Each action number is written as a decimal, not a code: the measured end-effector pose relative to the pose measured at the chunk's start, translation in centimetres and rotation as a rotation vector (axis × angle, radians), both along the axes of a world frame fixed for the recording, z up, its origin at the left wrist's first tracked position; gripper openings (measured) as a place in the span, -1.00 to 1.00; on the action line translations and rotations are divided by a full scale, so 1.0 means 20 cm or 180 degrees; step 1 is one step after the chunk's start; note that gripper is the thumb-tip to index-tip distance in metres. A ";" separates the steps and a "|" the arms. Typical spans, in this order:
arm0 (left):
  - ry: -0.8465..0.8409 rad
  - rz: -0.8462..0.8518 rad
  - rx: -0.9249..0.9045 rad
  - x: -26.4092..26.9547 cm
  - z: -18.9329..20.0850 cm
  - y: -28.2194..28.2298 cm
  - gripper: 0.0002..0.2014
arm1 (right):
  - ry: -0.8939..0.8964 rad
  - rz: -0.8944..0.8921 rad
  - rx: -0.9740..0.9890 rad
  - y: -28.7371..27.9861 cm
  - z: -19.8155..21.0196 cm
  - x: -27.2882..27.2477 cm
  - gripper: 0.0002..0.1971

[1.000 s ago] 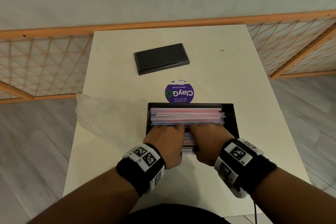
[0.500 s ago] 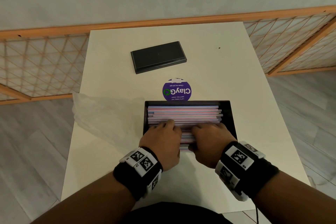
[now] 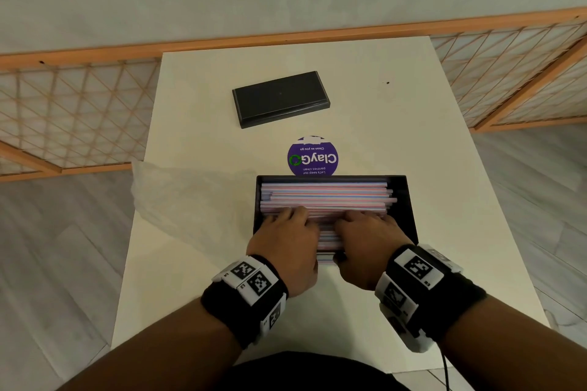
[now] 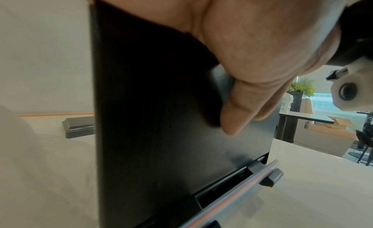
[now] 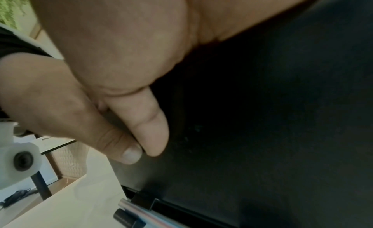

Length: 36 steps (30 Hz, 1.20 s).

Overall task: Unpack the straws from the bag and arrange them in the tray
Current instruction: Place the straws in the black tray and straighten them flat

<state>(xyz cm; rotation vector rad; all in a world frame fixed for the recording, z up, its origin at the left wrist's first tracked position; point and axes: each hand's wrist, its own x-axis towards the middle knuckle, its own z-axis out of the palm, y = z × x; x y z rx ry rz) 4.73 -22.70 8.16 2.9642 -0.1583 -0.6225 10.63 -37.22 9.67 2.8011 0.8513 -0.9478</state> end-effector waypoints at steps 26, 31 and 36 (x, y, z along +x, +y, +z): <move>-0.0314 -0.0063 -0.0639 -0.01 0.08 -0.02 -0.62 | -0.0079 -0.0036 0.0164 0.00 -0.01 -0.01 -0.61; -0.0054 -0.0159 -0.0557 0.00 0.05 -0.01 -0.61 | 0.0023 -0.0018 0.0088 0.00 0.01 0.00 -0.57; 0.0166 -0.0037 -0.0292 0.00 0.03 0.01 -0.63 | -0.0180 -0.0023 0.0022 -0.01 0.03 -0.02 -0.60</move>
